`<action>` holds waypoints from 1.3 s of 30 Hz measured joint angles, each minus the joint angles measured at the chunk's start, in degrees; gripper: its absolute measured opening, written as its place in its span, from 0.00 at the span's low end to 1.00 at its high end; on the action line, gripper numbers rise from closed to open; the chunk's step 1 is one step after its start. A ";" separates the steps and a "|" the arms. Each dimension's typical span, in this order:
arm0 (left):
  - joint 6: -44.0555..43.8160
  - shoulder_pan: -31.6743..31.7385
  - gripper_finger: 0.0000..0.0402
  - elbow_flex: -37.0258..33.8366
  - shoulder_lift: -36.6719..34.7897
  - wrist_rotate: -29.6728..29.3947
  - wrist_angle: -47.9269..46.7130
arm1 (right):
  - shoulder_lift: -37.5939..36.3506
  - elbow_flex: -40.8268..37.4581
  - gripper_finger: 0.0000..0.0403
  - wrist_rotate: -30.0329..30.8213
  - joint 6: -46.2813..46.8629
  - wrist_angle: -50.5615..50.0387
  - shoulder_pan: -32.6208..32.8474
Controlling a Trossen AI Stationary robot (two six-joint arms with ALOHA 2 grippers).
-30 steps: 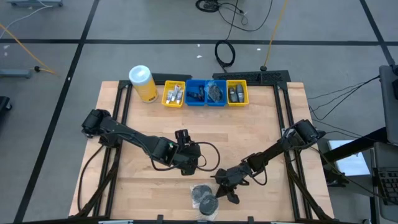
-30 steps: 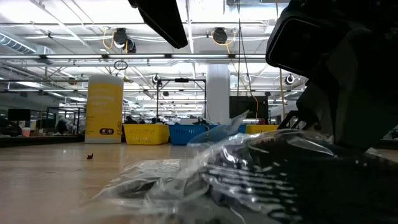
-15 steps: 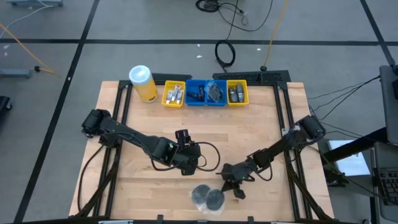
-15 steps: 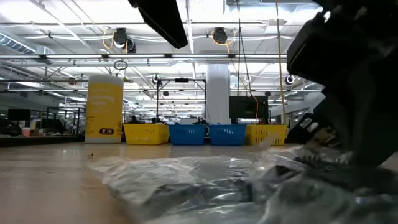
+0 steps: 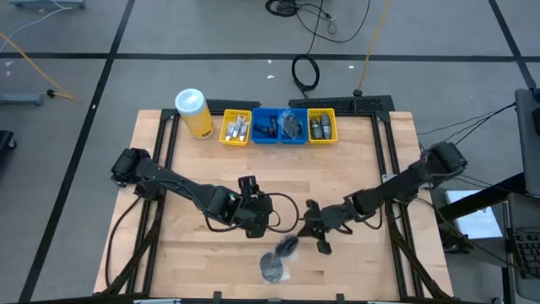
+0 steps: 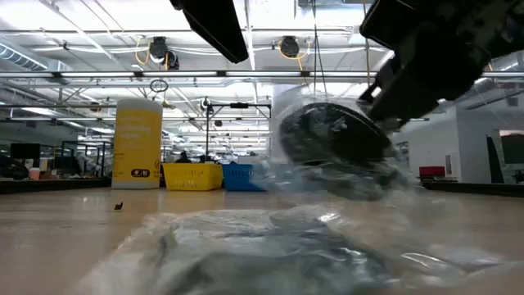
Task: Pick & Place Travel size toiletries
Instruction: Put the hairbrush into the right blue bin
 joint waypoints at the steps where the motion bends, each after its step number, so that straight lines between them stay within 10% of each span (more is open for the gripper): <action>1: 0.00 0.00 0.71 0.00 0.00 0.01 0.00 | -1.06 0.00 0.00 0.77 -0.92 -0.97 -0.47; 39: 1.77 2.82 0.71 0.00 0.00 -0.10 0.18 | -19.55 0.08 0.00 20.35 -14.10 -2.28 -35.64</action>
